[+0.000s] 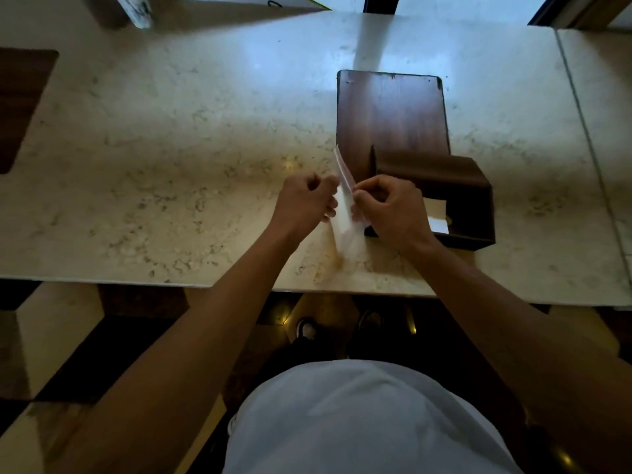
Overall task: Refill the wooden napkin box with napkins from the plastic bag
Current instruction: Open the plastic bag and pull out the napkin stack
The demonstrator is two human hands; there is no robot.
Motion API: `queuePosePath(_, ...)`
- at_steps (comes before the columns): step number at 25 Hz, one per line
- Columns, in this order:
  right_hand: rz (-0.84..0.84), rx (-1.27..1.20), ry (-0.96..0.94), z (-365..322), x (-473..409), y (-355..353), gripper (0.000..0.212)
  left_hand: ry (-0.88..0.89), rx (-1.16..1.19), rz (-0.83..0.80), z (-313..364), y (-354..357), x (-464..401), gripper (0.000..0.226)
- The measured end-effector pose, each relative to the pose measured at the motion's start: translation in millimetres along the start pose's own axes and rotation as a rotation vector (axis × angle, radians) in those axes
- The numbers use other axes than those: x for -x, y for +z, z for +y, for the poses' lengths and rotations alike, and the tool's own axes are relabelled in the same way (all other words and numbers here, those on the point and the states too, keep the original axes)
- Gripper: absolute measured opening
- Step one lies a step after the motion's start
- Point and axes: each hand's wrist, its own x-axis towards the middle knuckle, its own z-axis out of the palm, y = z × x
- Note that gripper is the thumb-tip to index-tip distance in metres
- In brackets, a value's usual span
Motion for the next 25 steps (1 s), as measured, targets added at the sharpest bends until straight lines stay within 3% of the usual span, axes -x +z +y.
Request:
queuePosePath(3,-0.061,-0.043,0.014,-1,-2,-5,0.009,0.005,-0.035,-0.117,9,4,2,0.036)
queuePosePath(9,-0.27,-0.259,0.219,2,-14,-17,0.015,0.033,-0.157,-0.149,8,8,-5,0.041)
queuePosePath(13,-0.333,-0.313,0.264,9,-22,-23,0.015,0.025,-0.174,-0.192,8,7,-10,0.032)
queuePosePath(17,-0.493,-0.429,0.383,17,-31,-28,0.008,0.04,-0.208,-0.297,13,2,-14,0.026)
queuePosePath(22,-0.649,-0.584,0.463,27,-38,-28,0.014,-0.036,-0.215,-0.392,17,-1,-17,0.024)
queuePosePath(25,-0.689,-0.356,0.322,24,-39,-26,0.012,-0.066,-0.301,-0.418,20,2,-19,0.023)
